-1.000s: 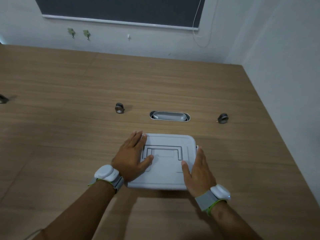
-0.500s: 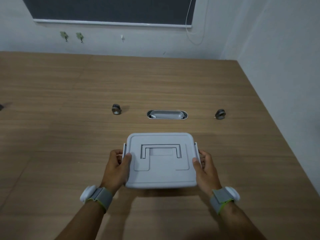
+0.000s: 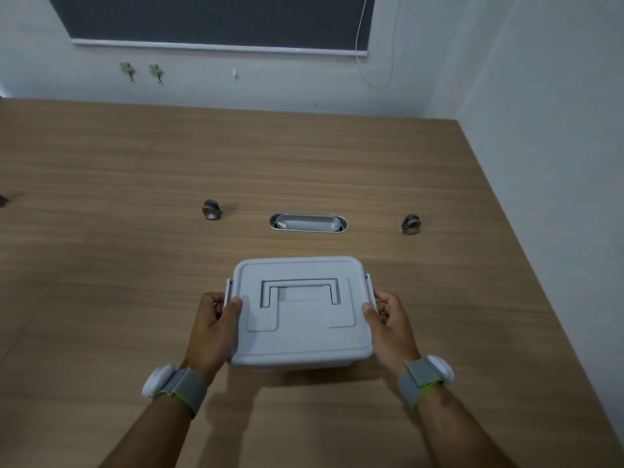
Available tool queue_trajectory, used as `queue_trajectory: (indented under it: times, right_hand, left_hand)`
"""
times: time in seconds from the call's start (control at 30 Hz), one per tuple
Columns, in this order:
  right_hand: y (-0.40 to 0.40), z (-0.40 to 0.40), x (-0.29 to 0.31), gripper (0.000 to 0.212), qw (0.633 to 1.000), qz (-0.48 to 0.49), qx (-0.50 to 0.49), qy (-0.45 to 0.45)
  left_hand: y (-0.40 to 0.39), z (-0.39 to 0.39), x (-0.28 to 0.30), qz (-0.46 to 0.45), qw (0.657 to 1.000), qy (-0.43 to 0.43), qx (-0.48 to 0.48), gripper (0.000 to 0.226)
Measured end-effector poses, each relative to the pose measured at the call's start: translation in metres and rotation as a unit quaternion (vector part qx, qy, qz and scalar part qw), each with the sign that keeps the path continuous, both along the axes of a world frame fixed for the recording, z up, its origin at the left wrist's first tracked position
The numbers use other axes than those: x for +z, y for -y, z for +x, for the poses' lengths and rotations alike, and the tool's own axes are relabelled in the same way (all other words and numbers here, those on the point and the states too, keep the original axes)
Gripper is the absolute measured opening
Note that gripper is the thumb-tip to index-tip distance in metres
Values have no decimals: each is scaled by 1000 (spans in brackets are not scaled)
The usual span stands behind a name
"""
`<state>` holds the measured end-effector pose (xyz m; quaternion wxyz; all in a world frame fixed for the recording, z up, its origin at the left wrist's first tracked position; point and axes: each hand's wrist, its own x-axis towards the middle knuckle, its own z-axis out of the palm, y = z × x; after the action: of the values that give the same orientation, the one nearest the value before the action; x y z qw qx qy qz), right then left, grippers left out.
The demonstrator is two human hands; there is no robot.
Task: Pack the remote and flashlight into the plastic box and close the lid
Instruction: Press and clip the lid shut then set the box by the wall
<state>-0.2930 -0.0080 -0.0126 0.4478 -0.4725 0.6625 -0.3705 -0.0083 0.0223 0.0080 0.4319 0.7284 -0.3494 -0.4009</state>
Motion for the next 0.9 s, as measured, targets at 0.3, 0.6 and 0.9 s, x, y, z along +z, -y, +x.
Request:
queue_trajectory:
  times: [0.3,0.6,0.9]
  right_hand:
    - [10,-96,6,17,1000,-13,0,8]
    - [20,-202,10,25,998,-25,-34,40]
    - [30,-294,13,28,995,-28,-98,-6]
  left_hand:
    - [8,-99,13,-24,1000,13,-2,18]
    - [31,-203,13,-32,999,-8,-30,20]
    - [60,-293,1,-24,995,0,-95,21]
